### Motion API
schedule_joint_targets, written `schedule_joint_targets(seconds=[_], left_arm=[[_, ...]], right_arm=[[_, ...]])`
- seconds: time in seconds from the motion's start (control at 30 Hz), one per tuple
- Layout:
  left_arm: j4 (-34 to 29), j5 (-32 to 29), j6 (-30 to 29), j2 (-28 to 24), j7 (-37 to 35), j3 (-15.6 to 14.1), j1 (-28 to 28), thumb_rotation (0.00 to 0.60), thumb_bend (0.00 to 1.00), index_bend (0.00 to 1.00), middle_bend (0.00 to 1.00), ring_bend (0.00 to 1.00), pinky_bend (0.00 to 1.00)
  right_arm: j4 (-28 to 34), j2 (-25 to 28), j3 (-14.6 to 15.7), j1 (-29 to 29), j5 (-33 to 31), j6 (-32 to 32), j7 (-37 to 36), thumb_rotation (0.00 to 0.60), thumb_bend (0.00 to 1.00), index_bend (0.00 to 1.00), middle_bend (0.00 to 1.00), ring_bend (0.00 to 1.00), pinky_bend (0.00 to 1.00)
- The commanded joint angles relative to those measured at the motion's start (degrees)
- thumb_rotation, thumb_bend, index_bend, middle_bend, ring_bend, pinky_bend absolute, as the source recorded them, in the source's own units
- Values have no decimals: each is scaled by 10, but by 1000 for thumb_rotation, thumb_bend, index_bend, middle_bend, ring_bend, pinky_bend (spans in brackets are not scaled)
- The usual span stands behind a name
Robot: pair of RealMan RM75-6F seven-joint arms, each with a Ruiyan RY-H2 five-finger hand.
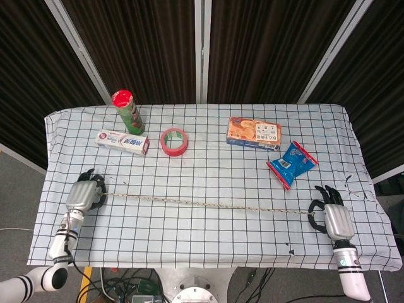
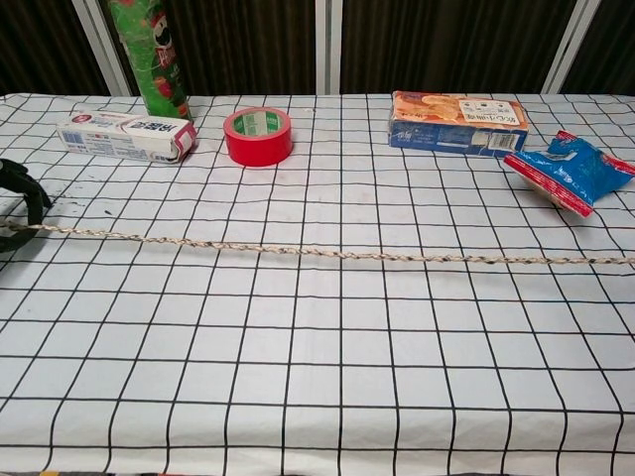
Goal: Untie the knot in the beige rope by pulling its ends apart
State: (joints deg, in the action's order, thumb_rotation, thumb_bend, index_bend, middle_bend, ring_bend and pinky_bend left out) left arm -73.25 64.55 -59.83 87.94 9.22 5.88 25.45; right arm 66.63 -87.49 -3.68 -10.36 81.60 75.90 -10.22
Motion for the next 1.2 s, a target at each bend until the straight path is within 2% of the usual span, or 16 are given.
schedule_joint_targets(seconds=[0.03,1.0,1.2], left_arm=[[1,2,0,1,2,-1,0,600,473,617,261,31,108],[3,4,5,16,22,3,-2,600,472,616,260,31,108],[0,3,9,12,18,3,-3,600,469,587,250,31,108]], right_arm=[[-5,-4,0,0,-1,-3,-1,600,362,674,127,0,0],[-39,-19,-6,-3,-14,-33,-13,600,362,671,126,0,0],[-39,-19,-6,-3,-16,-37,-12,600,355,649,124,0,0]])
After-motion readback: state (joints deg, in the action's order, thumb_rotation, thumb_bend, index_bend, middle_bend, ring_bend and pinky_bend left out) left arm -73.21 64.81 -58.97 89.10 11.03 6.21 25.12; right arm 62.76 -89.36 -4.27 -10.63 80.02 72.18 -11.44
